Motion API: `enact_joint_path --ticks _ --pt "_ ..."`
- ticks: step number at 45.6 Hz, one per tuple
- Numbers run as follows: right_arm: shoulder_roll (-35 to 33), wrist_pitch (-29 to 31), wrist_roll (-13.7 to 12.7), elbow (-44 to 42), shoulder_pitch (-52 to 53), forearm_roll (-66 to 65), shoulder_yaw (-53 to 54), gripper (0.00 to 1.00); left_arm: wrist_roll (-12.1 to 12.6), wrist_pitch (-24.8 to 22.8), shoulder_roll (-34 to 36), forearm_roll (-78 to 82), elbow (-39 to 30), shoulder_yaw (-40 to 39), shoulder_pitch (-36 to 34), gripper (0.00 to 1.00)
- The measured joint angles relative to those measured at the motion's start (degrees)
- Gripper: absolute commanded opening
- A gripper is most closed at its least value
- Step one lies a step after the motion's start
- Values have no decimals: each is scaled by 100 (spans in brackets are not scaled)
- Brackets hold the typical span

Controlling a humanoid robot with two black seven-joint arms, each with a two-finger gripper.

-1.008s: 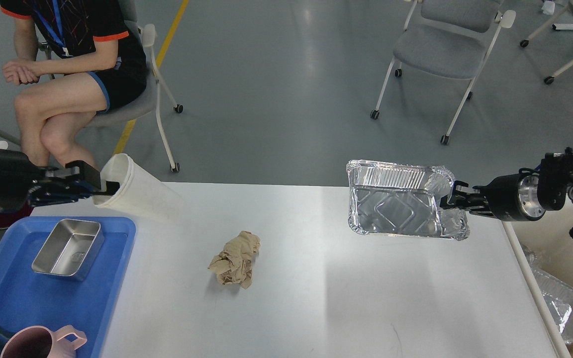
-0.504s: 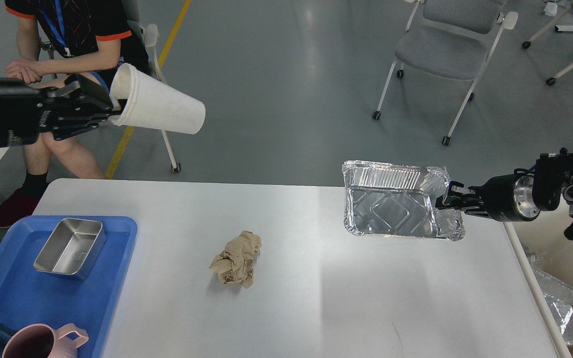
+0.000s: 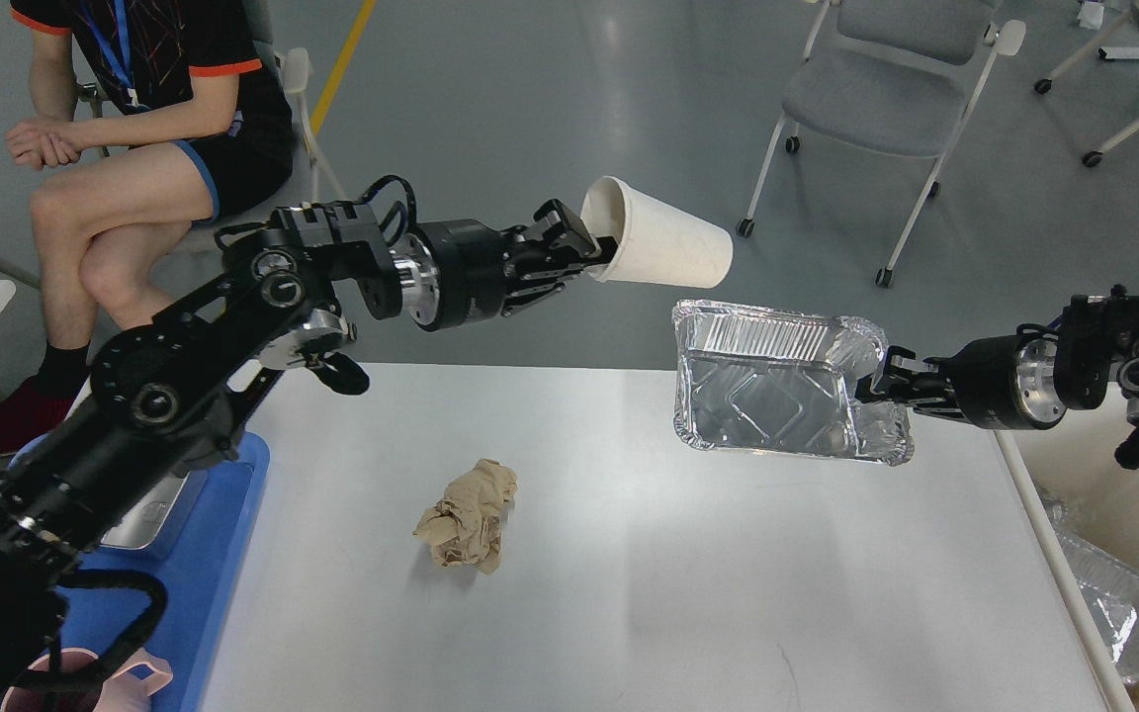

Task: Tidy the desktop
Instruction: 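Lift the paper cup and drop it into the held foil tray, then withdraw the left gripper back toward the blue tray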

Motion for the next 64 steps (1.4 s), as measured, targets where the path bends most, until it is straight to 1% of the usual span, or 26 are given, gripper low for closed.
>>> enact_joint_path --ticks 2,5,6,7,8,11,13,14,15,20,28,35,40,44,50,57,60,64 --pt "1 0 1 0 0 0 2 0 -17 19 -359 176 223 0 17 2" --pt "1 0 1 3 -5 0 3 0 -38 49 -682 294 452 0 27 3" --pt "1 0 1 5 -8 0 3 0 -43 70 -769 313 519 0 30 5" --pt "1 0 1 6 -11 0 3 0 -48 95 -849 327 579 0 33 9" --pt "1 0 1 7 -16 0 3 0 -52 130 -938 337 643 -1 36 25" --pt "1 0 1 14 -35 0 3 0 -58 241 -1122 332 769 -21 39 57" --pt "1 0 1 14 -38 0 3 0 -58 293 -1170 310 807 -31 44 73" --pt "1 0 1 14 -41 0 3 0 -52 330 -1194 299 826 -38 48 79" --pt "2 0 1 14 -42 0 3 0 -46 360 -1211 290 838 -40 51 82" --pt "7 0 1 14 -44 0 3 0 -34 480 -1251 233 863 -32 101 88" --pt "4 0 1 12 -45 0 3 0 11 471 -1252 118 867 -1 213 96" --pt "1 0 1 12 -65 0 3 0 20 444 -1211 112 795 11 223 96" --pt "1 0 1 12 -83 0 3 0 30 431 -965 113 566 28 223 96" --pt "-4 -1 1 13 -90 0 3 0 32 400 -476 115 188 195 220 96" --pt "-7 -1 1 13 -109 0 11 0 22 353 638 53 -704 612 309 96" --pt "-4 -1 0 14 -127 0 11 0 5 225 2184 -112 -1899 955 729 96" --pt "-1 -1 0 14 -131 0 12 0 -17 97 2831 -149 -2287 994 1002 96" --pt "0 -5 0 14 -140 0 12 0 -59 -100 3612 -183 -2572 973 1281 96"
